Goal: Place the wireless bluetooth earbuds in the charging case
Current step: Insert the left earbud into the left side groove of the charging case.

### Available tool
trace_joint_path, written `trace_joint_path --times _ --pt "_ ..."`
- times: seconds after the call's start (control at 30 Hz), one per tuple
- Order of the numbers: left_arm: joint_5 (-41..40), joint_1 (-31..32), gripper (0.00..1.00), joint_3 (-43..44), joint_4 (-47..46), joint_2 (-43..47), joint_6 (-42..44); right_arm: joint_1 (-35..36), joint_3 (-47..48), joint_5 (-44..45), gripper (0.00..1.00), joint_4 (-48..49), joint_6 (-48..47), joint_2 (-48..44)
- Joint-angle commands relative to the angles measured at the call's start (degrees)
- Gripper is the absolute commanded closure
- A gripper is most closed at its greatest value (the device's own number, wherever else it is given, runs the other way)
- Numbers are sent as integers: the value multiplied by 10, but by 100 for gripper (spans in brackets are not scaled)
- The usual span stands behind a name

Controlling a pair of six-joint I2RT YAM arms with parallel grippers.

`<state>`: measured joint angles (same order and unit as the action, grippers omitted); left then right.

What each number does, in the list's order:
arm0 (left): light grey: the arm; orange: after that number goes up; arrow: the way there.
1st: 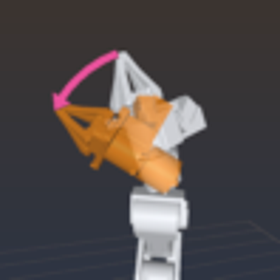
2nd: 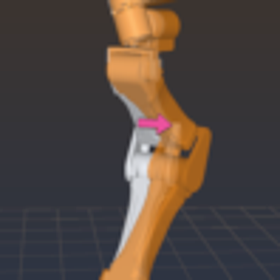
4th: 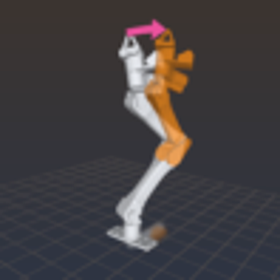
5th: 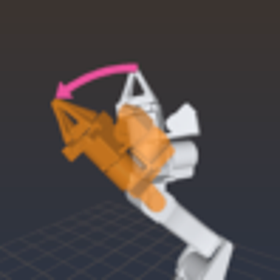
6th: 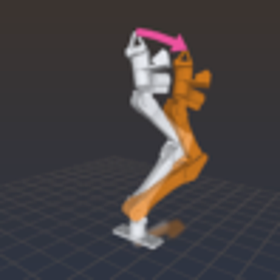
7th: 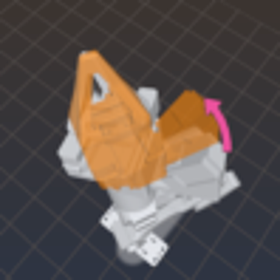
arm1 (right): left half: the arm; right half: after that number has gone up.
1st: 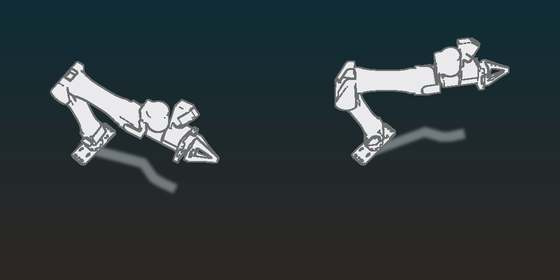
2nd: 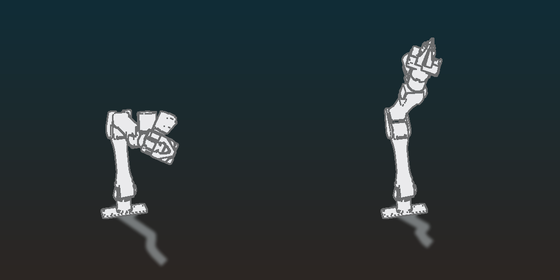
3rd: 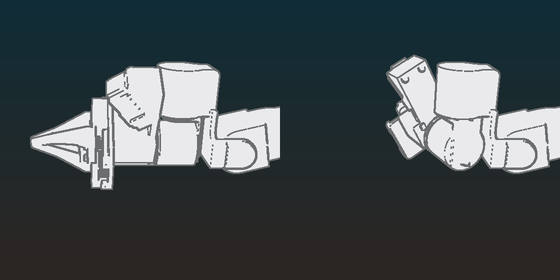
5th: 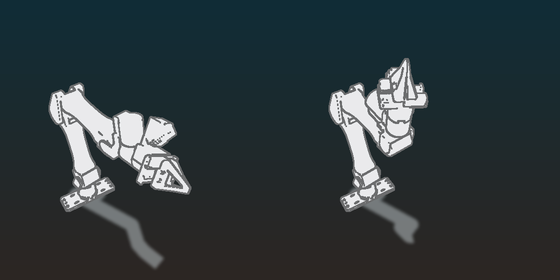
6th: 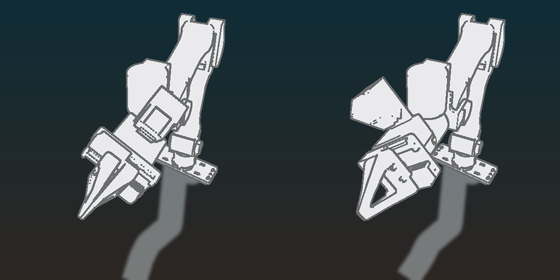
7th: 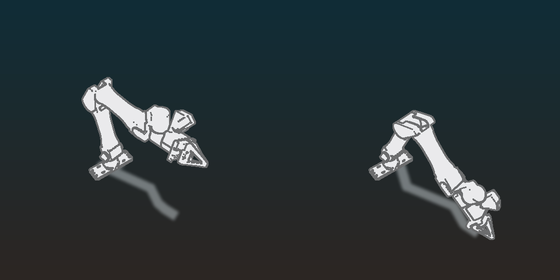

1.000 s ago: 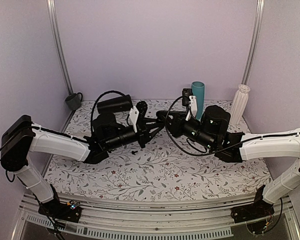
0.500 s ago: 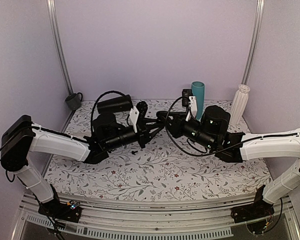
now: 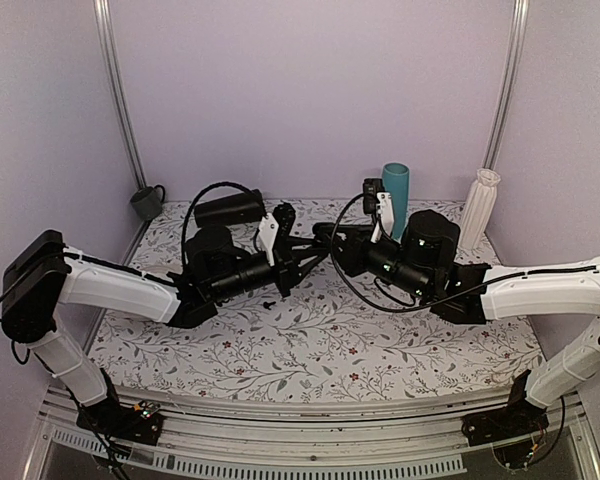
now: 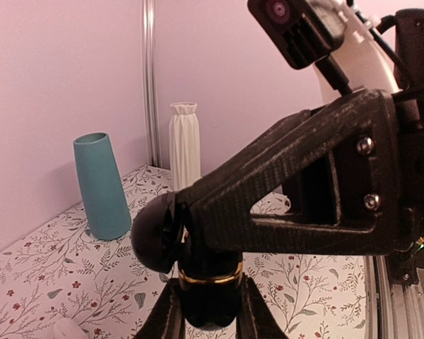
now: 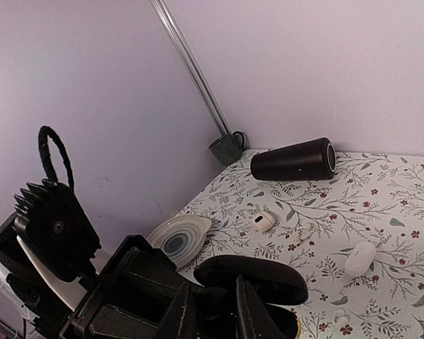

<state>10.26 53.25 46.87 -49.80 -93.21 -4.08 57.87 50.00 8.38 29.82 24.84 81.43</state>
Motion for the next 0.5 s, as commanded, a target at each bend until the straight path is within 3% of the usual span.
trace_joint_path --times 0.0,0.47 --pt "3 4 100 6 -64 25 5 4 5 -19 79 -56 7 4" --pt "5 4 100 5 -69 24 6 4 19 -13 74 -74 5 13"
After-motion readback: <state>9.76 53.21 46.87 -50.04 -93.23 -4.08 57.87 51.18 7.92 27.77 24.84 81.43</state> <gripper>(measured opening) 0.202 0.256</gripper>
